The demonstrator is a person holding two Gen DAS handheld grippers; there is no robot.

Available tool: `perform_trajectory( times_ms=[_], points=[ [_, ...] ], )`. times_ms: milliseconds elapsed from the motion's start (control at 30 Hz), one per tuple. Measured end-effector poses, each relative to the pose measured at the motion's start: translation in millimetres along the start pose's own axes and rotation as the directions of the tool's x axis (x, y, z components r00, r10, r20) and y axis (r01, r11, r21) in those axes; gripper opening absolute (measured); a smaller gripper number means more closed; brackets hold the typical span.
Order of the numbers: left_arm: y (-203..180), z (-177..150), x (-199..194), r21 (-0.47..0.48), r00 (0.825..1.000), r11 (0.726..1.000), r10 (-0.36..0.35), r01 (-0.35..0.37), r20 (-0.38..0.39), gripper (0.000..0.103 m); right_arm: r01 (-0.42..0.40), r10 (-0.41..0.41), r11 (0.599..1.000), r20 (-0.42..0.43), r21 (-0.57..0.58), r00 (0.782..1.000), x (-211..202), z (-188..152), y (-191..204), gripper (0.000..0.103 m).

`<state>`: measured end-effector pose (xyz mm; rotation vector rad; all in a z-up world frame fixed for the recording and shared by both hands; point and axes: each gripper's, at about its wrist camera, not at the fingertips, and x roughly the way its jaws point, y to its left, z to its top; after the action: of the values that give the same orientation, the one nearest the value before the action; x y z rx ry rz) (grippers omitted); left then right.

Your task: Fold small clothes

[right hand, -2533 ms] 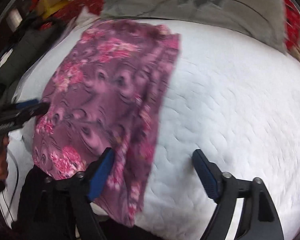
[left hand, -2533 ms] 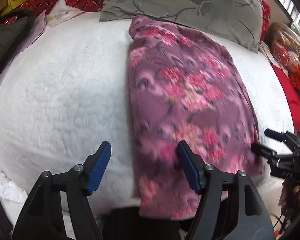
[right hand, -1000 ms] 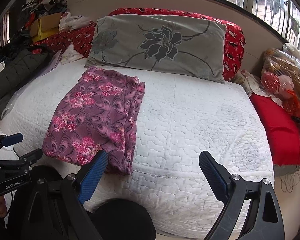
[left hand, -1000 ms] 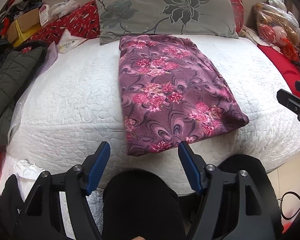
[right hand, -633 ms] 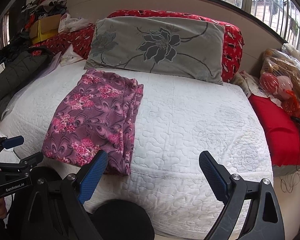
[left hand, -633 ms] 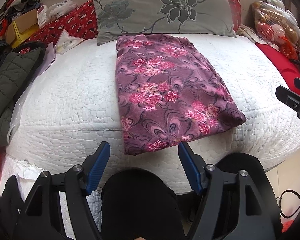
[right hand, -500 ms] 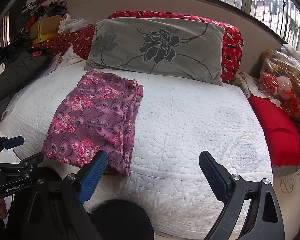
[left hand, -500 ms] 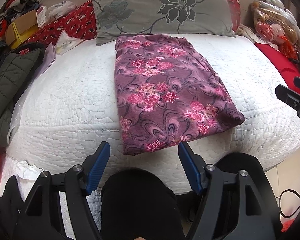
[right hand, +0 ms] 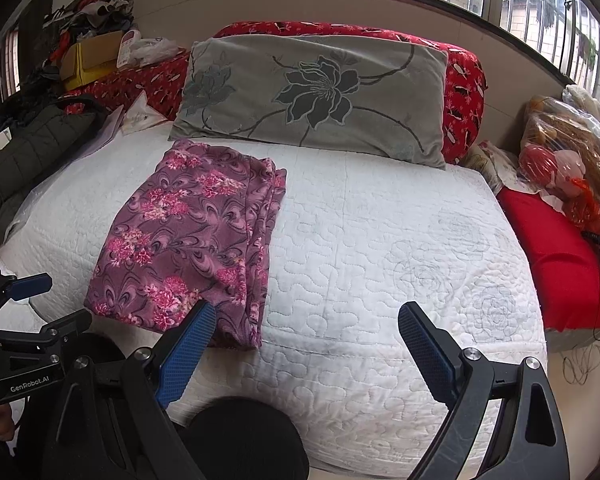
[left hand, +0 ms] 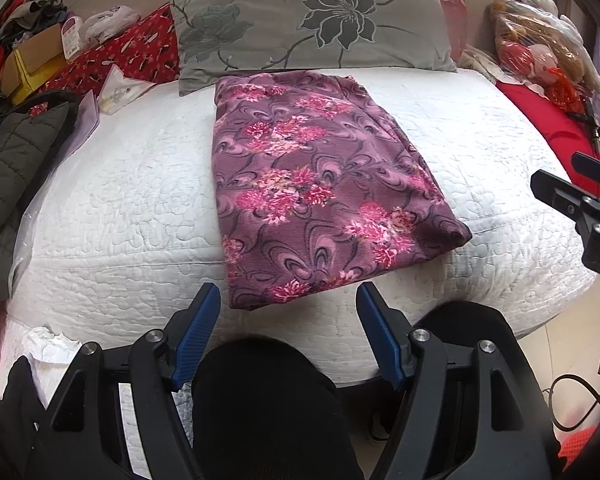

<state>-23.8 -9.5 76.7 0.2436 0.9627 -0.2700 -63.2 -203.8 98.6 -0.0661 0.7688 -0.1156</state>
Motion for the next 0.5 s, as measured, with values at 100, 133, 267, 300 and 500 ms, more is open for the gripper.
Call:
perform_trajectory(
  times_ms=[100, 133, 267, 300, 500],
  points=[
    [-0.4, 0.5, 0.3, -0.005, 1.0, 1.0, -0.008, 0.008, -0.006, 0.07, 0.0, 0.0, 1.0, -0.002, 0.001, 1.0, 0.4, -0.4, -0.3, 0.094],
    [-0.4, 0.6, 0.3, -0.007, 1.0, 1.0, -0.011, 0.011, -0.008, 0.07, -0.001, 0.001, 1.0, -0.002, 0.001, 1.0, 0.5, -0.4, -0.4, 0.094],
    [-1.8, 0.3, 0.0, -0.01, 1.0, 1.0, -0.017, 0.017, -0.009, 0.07, -0.002, 0.002, 1.0, -0.007, 0.003, 1.0, 1.5, -1.3, -0.8, 0.094],
    [-1.2, 0.3, -0.1, -0.011, 1.0, 1.0, -0.021, 0.021, -0.008, 0.07, -0.002, 0.002, 1.0, -0.009, 0.003, 1.0, 2.0, -1.4, -0.9, 0.094],
    [-5.9, 0.8, 2.0, -0.013, 0.999, 0.999, -0.039, 0.038, -0.024, 0.07, -0.003, 0.003, 1.0, -0.018, 0.004, 1.0, 5.1, -2.8, -0.5, 0.094]
  ],
)
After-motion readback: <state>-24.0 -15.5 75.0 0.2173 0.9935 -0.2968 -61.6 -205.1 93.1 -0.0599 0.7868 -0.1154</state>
